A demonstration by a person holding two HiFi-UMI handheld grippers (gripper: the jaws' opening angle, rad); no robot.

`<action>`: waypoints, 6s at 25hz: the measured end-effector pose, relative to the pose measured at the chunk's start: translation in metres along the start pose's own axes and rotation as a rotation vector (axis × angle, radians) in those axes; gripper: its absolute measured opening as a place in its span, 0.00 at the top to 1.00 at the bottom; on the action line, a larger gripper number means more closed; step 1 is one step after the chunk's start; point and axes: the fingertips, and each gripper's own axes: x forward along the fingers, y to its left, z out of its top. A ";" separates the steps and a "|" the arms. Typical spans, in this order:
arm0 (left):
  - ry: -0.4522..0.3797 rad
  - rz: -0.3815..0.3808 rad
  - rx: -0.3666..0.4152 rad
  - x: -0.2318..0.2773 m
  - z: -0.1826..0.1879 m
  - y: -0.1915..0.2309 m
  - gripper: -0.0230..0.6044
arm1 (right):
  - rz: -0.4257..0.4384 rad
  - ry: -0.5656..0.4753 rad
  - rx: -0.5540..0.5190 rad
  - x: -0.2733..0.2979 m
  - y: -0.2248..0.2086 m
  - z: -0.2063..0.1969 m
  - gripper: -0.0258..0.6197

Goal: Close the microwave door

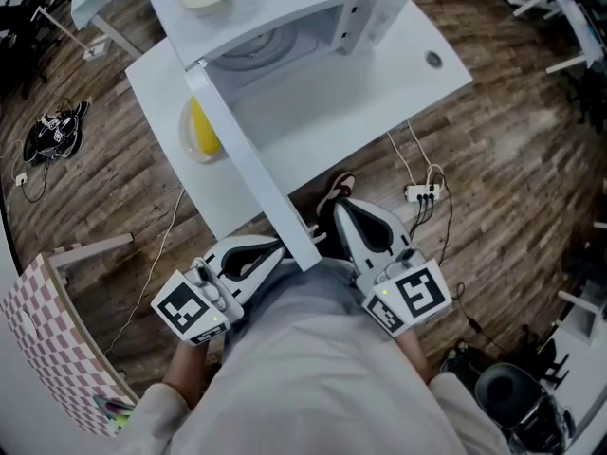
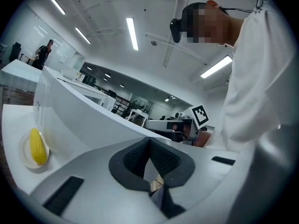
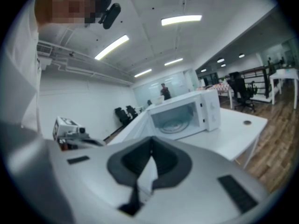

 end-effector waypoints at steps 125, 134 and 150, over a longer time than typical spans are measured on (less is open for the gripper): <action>-0.002 -0.132 -0.099 0.130 0.036 0.048 0.94 | -0.148 -0.025 0.100 -0.003 -0.129 0.032 0.93; -0.018 -0.104 -0.120 0.137 0.044 0.059 0.94 | -0.137 -0.036 0.126 0.000 -0.141 0.039 0.93; -0.020 -0.053 -0.120 0.150 0.050 0.071 0.94 | -0.122 -0.046 0.133 0.008 -0.172 0.052 0.93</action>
